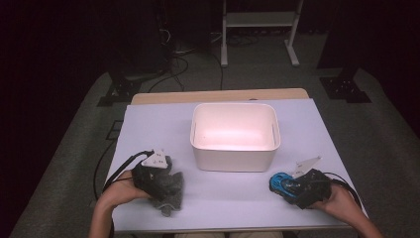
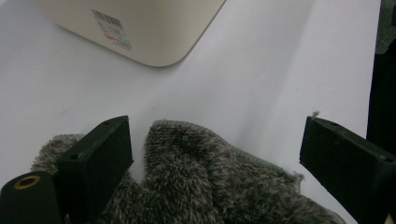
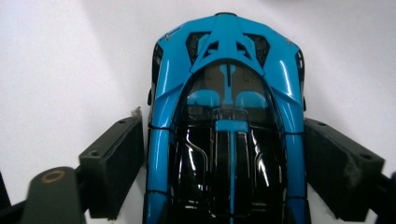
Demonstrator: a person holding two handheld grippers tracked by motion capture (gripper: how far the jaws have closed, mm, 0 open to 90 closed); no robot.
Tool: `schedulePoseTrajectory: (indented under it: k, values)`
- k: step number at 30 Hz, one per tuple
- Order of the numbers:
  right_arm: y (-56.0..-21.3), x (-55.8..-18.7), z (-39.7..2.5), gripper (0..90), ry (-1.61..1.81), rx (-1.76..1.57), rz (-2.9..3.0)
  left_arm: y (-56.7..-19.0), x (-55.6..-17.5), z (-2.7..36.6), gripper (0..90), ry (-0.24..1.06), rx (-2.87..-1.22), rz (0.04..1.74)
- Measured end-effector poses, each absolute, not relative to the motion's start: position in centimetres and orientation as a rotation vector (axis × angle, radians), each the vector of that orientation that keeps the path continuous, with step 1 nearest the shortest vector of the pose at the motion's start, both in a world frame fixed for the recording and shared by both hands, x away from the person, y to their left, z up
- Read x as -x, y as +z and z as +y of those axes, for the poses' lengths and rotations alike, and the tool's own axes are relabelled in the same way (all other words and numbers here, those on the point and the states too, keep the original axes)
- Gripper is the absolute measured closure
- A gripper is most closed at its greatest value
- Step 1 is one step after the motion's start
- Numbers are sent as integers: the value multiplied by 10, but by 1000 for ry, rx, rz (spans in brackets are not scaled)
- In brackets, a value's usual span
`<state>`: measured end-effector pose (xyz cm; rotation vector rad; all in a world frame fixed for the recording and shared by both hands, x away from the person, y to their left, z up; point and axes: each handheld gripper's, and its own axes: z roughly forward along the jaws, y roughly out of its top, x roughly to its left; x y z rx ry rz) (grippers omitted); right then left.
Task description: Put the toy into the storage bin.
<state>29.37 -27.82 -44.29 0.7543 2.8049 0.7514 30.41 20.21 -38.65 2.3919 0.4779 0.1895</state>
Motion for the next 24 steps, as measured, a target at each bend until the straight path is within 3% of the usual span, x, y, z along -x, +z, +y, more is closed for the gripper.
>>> schedulePoseTrajectory:
  k: [5, 24]
  values:
    - [-443, -292, -281, 245, 780, -761, 2783, -386, -304, 202, 88, 190, -2393, 476]
    - [-440, -289, -286, 251, 832, -771, 2767, -386, -304, 203, 88, 192, -2393, 476]
